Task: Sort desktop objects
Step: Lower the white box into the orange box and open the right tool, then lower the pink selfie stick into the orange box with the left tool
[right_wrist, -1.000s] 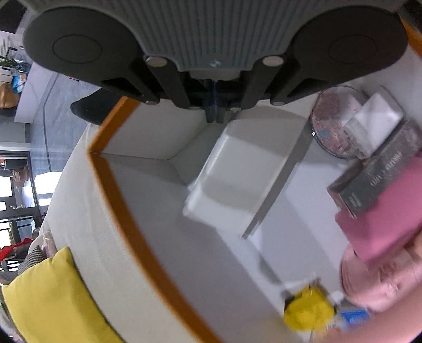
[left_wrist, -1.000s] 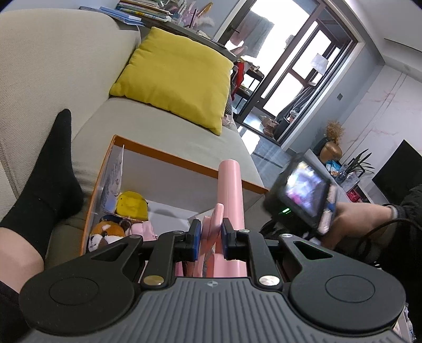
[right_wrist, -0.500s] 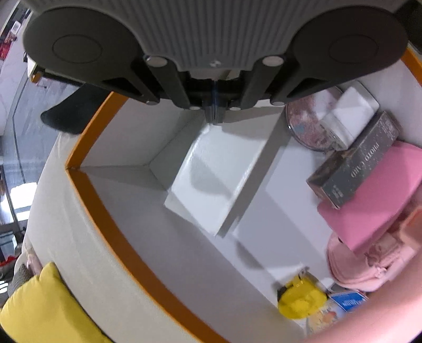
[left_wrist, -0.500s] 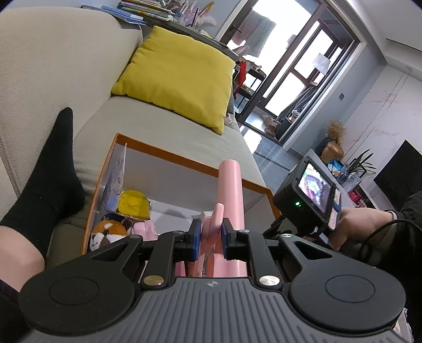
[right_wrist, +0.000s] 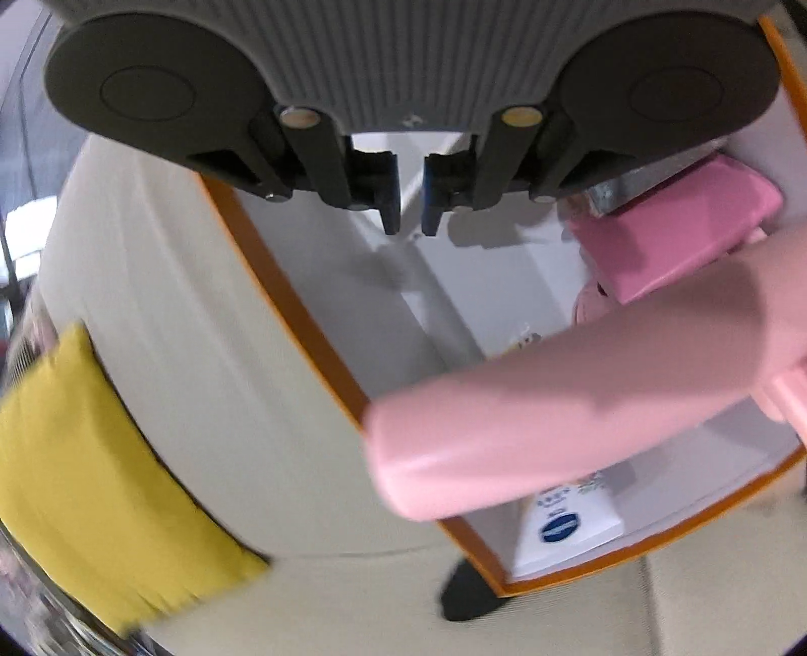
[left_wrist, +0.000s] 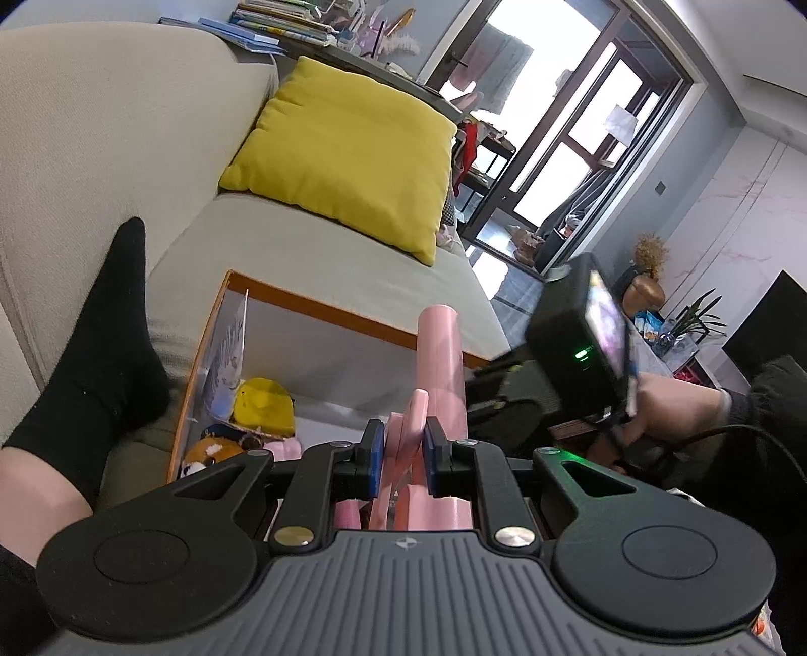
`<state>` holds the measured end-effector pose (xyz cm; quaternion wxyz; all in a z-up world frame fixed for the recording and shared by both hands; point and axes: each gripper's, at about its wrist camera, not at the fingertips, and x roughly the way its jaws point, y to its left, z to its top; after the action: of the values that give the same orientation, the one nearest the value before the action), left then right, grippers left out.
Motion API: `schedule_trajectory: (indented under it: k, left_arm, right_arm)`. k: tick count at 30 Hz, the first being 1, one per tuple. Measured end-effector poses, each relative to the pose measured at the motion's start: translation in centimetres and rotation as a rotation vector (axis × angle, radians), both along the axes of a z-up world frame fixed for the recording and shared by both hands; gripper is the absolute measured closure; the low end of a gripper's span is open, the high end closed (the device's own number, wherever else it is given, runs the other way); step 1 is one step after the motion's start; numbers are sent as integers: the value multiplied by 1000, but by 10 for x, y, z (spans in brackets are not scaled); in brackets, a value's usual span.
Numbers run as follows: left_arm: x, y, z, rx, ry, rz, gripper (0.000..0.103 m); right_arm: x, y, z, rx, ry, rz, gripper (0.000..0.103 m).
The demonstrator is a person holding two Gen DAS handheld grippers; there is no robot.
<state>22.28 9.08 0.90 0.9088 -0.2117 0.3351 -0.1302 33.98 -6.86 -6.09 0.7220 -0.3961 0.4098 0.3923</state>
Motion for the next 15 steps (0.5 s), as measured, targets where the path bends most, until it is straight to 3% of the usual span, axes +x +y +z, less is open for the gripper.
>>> schedule_trajectory:
  k: [3,7,15]
  left_arm:
    - [1,0,0,1,3,2,85]
    - [3,1,0,5,11,7,85]
    - [6,0,-1,2,20,2,85]
  right_arm:
    - [2,10,-12,-25,26,64,95]
    - [-3,15,-29,-108,-30,80,96]
    - [0,9,-29,-139,-48,-1,95]
